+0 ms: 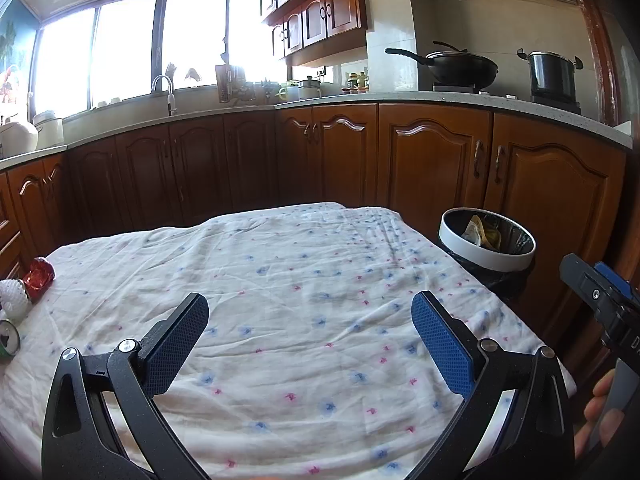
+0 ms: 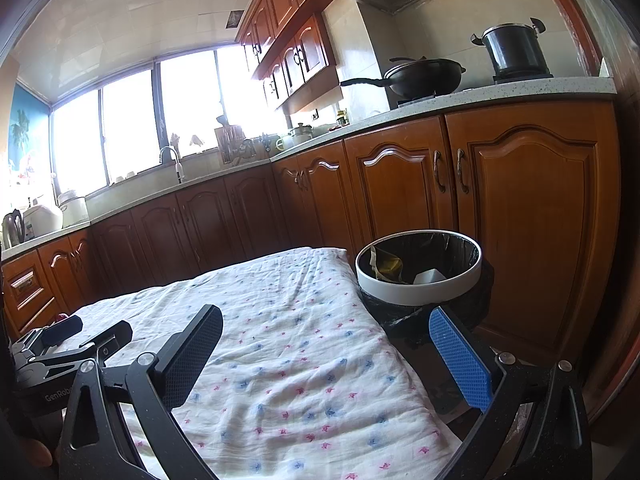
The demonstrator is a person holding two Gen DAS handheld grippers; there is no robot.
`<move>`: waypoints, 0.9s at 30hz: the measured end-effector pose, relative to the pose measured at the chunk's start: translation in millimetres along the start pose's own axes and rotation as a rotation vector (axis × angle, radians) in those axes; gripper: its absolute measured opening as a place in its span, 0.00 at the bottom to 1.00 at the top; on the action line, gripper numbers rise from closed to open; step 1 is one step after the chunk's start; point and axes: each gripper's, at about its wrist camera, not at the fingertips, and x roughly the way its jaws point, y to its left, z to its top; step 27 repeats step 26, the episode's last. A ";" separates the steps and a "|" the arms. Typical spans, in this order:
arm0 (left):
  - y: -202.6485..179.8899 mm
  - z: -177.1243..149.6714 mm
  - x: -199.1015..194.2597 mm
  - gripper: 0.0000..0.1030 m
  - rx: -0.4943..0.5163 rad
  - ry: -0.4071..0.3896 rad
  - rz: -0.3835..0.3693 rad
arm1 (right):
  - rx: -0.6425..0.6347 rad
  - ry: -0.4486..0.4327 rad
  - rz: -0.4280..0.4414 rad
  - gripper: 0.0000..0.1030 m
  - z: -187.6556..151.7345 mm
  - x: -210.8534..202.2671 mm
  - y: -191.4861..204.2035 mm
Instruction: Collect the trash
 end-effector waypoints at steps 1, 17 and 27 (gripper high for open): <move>0.0 0.0 0.2 1.00 0.001 0.000 -0.001 | 0.000 0.000 -0.001 1.00 -0.1 0.0 0.0; 4.6 1.1 5.8 1.00 0.003 0.015 -0.014 | 0.000 0.021 0.011 1.00 2.4 6.0 0.2; 13.9 3.8 15.4 1.00 -0.019 0.048 -0.033 | 0.002 0.108 0.027 1.00 6.3 26.1 5.9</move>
